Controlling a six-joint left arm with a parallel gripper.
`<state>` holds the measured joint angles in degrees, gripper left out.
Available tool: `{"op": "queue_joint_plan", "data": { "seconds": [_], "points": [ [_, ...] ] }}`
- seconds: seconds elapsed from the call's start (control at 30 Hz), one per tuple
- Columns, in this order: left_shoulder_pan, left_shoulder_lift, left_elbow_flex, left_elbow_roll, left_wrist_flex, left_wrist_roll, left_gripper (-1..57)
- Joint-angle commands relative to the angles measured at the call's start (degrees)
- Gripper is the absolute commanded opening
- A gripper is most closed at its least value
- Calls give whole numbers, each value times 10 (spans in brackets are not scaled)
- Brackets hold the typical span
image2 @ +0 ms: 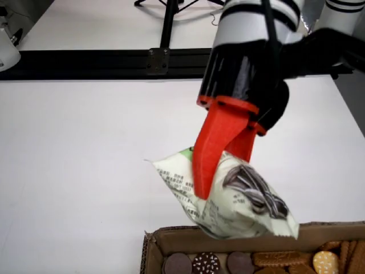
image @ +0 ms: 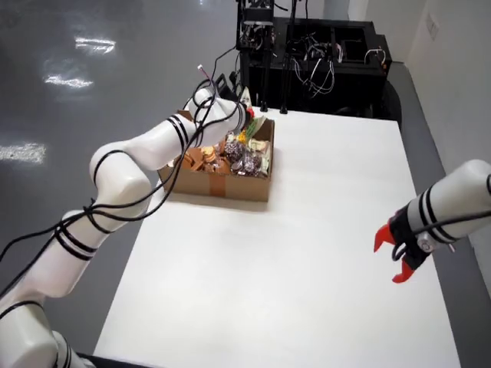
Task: Grasp a snack and put it in the bin.
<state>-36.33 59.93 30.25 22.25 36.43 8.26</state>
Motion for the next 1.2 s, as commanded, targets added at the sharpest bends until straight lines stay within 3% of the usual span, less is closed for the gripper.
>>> {"op": "queue_joint_plan", "data": {
  "seconds": [0.03, 0.17, 0.37, 0.57, 0.9, 1.2],
  "points": [
    [8, 27, -43, -11, 7, 4, 51],
    [16, 40, -65, -24, 8, 11, 124],
    [32, 66, -113, -50, 25, 14, 315],
    [34, 109, -192, -56, 61, 18, 391],
    [25, 195, -344, -57, 157, 22, 382],
    [8, 218, -395, -62, 220, 23, 245]
  ]
}}
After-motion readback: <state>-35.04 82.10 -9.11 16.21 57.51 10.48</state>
